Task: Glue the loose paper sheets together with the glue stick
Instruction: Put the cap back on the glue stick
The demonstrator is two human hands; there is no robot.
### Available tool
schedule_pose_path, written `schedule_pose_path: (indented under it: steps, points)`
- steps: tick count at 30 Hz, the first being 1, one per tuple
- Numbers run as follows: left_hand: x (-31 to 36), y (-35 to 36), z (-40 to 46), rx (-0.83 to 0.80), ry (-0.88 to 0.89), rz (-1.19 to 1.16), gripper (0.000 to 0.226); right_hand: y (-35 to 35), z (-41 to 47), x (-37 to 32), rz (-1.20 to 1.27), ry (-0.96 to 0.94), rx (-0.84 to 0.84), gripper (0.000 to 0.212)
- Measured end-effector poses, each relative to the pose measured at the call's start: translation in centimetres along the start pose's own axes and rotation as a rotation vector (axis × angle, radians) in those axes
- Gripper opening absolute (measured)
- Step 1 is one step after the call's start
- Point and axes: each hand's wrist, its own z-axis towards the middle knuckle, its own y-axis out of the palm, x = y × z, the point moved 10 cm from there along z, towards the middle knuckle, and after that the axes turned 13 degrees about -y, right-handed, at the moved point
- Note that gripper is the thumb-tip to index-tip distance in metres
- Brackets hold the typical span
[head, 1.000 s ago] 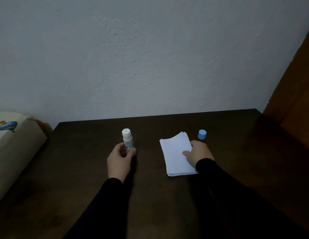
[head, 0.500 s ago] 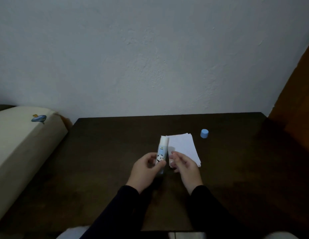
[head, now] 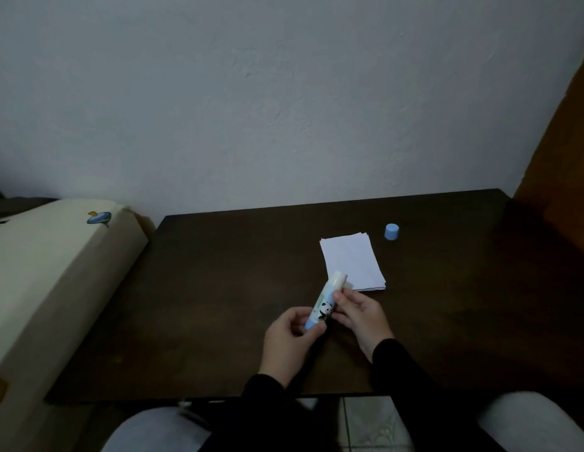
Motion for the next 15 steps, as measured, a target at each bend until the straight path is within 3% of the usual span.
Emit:
schedule_pose_path:
  steps: [9, 11, 15]
  points:
    - [0.6, 0.8, 1.3, -0.002, 0.023, -0.014, 0.034, -1.1, 0.7, 0.3, 0.141, -0.003, 0.104, 0.02]
    - [0.3, 1.0, 1.8, -0.003, 0.014, -0.013, 0.032, -1.5, 0.9, 0.4, 0.156, -0.006, 0.145, 0.028]
    - [-0.1, 1.7, 2.6, -0.079, -0.036, -0.076, 0.02, -1.7, 1.0, 0.4, 0.2, -0.019, 0.177, 0.025]
